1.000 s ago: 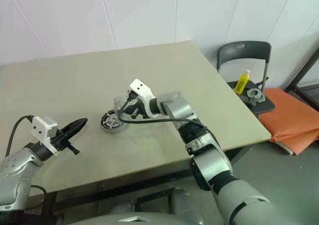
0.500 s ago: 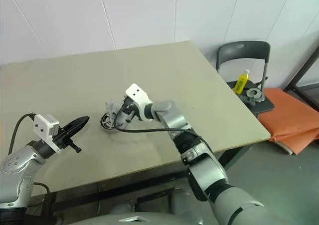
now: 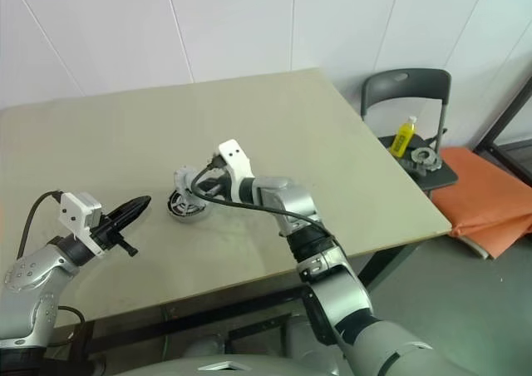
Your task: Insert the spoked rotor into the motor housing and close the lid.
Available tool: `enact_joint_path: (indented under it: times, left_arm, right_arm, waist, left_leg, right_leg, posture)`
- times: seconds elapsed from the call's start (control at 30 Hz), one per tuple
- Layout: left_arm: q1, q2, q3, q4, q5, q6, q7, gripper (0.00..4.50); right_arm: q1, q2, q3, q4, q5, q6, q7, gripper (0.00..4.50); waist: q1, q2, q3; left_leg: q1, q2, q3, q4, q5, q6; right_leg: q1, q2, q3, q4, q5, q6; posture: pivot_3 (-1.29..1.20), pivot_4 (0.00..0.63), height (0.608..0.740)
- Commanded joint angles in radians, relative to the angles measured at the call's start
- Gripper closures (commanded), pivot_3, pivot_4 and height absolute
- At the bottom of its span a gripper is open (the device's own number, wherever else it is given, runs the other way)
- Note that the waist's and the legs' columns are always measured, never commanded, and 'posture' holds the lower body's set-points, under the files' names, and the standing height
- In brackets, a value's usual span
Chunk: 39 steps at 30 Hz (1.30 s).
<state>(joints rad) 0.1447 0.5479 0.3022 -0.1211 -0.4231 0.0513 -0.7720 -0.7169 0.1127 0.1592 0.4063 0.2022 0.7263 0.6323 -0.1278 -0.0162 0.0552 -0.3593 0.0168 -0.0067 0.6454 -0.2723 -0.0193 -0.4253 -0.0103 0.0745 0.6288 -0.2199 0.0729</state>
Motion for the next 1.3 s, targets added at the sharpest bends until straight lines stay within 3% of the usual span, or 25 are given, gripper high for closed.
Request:
enact_joint_path:
  times: [0.03,0.3,0.63,1.03,1.3]
  left_arm:
    - [-0.013,-0.001,0.015,-0.014,-0.017,-0.015,-0.005,4.50]
    - [-0.013,-0.006,0.008,-0.005,-0.009,-0.017,-0.011,4.50]
    - [-0.009,-0.014,0.004,-0.005,-0.005,-0.012,-0.006,4.50]
    - [-0.015,-0.024,-0.006,-0.005,0.003,-0.013,0.006,4.50]
    - [-0.005,-0.030,-0.008,-0.021,0.001,-0.012,0.022,4.50]
  right_arm:
    - [-0.008,0.030,-0.030,-0.018,0.037,0.006,-0.033,4.38]
    - [-0.020,0.061,-0.042,0.078,0.035,-0.095,-0.099,4.38]
    - [-0.061,0.105,-0.034,0.082,0.108,-0.168,-0.062,4.38]
    - [-0.102,0.084,0.200,0.115,0.007,-0.217,0.069,4.38]
    - [-0.091,0.050,0.330,0.108,-0.150,-0.355,0.036,4.38]
  waist:
    - [-0.001,0.000,0.000]
    - [-0.001,0.000,0.000]
    - [-0.001,0.000,0.000]
    - [0.000,0.000,0.000]
    - [0.000,0.000,0.000]
  left_leg:
    - [0.000,0.000,0.000,0.000,0.000,0.000]
    - [0.000,0.000,0.000,0.000,0.000,0.000]
    - [-0.001,0.000,0.000,0.000,0.000,0.000]
    - [0.000,0.000,0.000,0.000,0.000,0.000]
    - [-0.001,0.000,-0.001,0.000,0.000,0.000]
  right_leg:
    - [0.000,0.000,0.000,0.000,0.000,0.000]
    - [0.000,0.000,0.000,-0.001,0.000,0.000]
    - [0.000,0.000,0.000,-0.001,0.000,0.000]
    - [0.000,0.000,0.000,-0.001,0.000,0.000]
    - [-0.001,0.000,0.000,-0.001,0.000,0.000]
  posture:
    - [0.00,0.000,0.740]
    - [0.00,0.000,0.740]
    - [0.00,0.000,0.740]
    - [0.00,0.000,0.740]
    - [0.00,0.000,0.740]
